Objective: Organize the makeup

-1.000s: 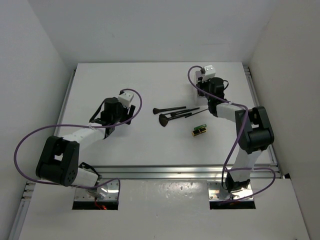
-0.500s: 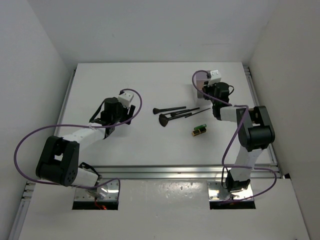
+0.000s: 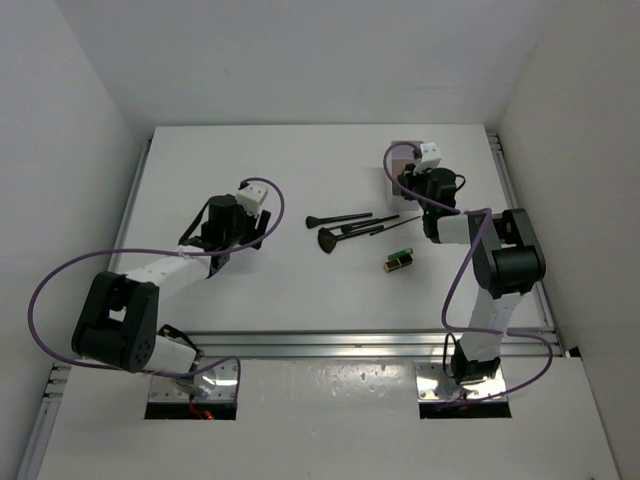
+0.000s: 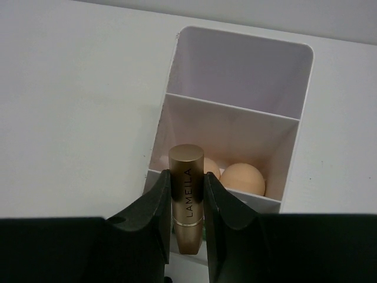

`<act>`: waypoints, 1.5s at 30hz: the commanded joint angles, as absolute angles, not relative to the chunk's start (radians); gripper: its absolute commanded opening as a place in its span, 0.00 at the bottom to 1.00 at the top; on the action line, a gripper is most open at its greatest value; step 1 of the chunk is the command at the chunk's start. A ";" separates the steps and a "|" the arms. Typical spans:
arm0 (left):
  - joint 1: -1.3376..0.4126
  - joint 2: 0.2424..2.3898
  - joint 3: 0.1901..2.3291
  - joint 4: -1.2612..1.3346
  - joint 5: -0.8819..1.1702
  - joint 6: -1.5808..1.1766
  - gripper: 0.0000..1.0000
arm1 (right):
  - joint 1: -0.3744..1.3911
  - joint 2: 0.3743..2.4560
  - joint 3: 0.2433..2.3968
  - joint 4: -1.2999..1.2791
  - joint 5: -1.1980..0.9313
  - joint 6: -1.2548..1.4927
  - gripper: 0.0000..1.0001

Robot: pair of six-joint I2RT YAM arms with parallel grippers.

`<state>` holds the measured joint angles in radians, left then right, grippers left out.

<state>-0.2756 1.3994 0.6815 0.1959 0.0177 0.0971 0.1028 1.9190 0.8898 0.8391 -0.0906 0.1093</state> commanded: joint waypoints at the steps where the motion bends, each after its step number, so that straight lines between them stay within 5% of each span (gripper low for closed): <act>1: -0.282 1.404 0.712 0.218 0.014 0.103 0.72 | 0.106 1.919 0.856 0.933 -0.109 0.149 0.24; 2: -0.282 1.404 0.712 0.218 0.014 0.103 0.72 | 0.106 1.916 0.838 0.936 -0.107 0.155 0.35; 10: -0.282 1.404 0.712 0.218 0.014 0.103 0.72 | 0.104 1.815 0.770 0.924 -0.106 0.118 0.56; 16: -0.282 1.404 0.703 0.227 0.014 0.103 0.72 | 0.118 1.593 0.811 0.550 -0.104 0.068 0.77; 21: -0.282 1.404 0.684 0.236 0.014 0.103 0.72 | 0.212 1.496 0.974 -0.274 0.244 0.136 0.78; 24: -0.282 1.413 0.684 0.245 0.032 0.103 0.72 | 0.226 1.456 0.948 -0.406 0.299 0.414 0.68; 30: -0.282 1.413 0.684 0.245 0.051 0.094 0.72 | 0.250 1.413 0.838 -0.500 0.290 1.166 0.75; 37: -0.282 1.368 0.627 0.273 0.051 0.084 0.72 | 0.290 1.486 0.920 -0.558 0.298 1.221 0.78; 45: -0.282 1.324 0.569 0.304 0.051 0.084 0.72 | 0.305 1.532 0.824 -0.522 0.206 1.414 0.68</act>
<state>-0.2756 1.3682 0.5804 0.2413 0.0376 0.0933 0.2985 1.4948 0.8528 -0.5289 0.2485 1.2949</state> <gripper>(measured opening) 0.723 0.687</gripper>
